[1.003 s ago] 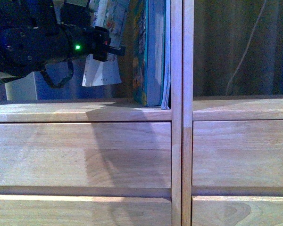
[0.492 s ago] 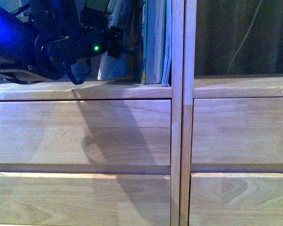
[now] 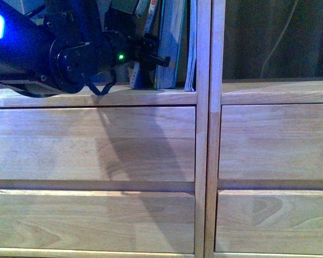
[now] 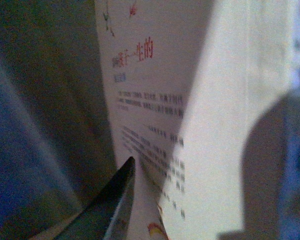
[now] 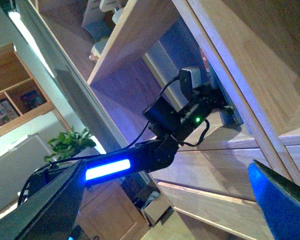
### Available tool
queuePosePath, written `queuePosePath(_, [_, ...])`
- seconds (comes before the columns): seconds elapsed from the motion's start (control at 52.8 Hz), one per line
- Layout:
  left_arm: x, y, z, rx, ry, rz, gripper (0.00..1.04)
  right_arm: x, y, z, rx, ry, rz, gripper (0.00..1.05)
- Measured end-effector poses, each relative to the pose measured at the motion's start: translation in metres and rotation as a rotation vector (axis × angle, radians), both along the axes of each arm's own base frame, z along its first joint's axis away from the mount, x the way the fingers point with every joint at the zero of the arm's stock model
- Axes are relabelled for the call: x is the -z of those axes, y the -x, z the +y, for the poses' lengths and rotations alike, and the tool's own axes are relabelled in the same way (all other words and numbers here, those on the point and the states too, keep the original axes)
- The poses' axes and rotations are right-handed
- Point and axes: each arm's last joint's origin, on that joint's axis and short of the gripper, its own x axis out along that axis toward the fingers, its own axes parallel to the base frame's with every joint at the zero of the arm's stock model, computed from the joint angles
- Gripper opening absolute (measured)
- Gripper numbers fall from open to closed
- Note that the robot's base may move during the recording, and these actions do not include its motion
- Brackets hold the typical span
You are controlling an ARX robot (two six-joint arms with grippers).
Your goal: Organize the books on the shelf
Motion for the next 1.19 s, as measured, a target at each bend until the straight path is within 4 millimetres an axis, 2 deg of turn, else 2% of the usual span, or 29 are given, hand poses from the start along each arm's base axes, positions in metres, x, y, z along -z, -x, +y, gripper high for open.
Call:
queuePosePath(0.227, [0.008, 0.012, 0.011, -0.006, -0.004, -0.011, 0.78, 0.000, 0.000, 0.000, 0.000, 0.000, 0.000, 0.98])
queuePosePath(0.341, [0.012, 0.024, 0.017, 0.015, -0.007, -0.027, 0.96, 0.000, 0.000, 0.000, 0.000, 0.000, 0.000, 0.98])
queuePosePath(0.379, [0.013, 0.029, 0.018, 0.022, -0.005, -0.031, 0.99, 0.000, 0.000, 0.000, 0.000, 0.000, 0.000, 0.98])
queuePosePath(0.53, [0.015, 0.055, 0.025, 0.061, 0.030, -0.039, 0.97, 0.000, 0.000, 0.000, 0.000, 0.000, 0.000, 0.98])
queuePosePath(0.701, [0.008, 0.102, 0.041, 0.062, 0.137, 0.026, 0.97, 0.000, 0.000, 0.000, 0.000, 0.000, 0.000, 0.98])
queuePosePath(0.795, [0.004, 0.138, 0.062, 0.045, 0.173, 0.034, 0.97, 0.000, 0.000, 0.000, 0.000, 0.000, 0.000, 0.98])
queuePosePath(0.871, [0.005, 0.179, 0.089, -0.006, 0.212, 0.094, 0.97, 0.000, 0.000, 0.000, 0.000, 0.000, 0.000, 0.98])
queuePosePath(0.966, [0.009, 0.219, 0.108, 0.017, 0.261, 0.197, 0.97, 0.000, 0.000, 0.000, 0.000, 0.000, 0.000, 0.98])
queuePosePath(1.003, [0.012, 0.243, 0.113, 0.043, 0.282, 0.239, 0.97, 0.000, 0.000, 0.000, 0.000, 0.000, 0.000, 0.98])
queuePosePath(1.079, [0.004, 0.257, 0.115, 0.062, 0.304, 0.212, 0.97, 0.000, 0.000, 0.000, 0.000, 0.000, 0.000, 0.98])
queuePosePath(1.136, [0.005, 0.260, 0.115, -0.141, 0.340, 0.278, 0.88, -0.003, -0.001, 0.003, 0.182, -0.023, 0.023, 0.91])
queuePosePath(1.193, [0.017, 0.266, 0.120, -0.314, 0.347, 0.345, 0.80, -0.002, 0.002, 0.005, 0.403, 0.033, 0.076, 0.83])
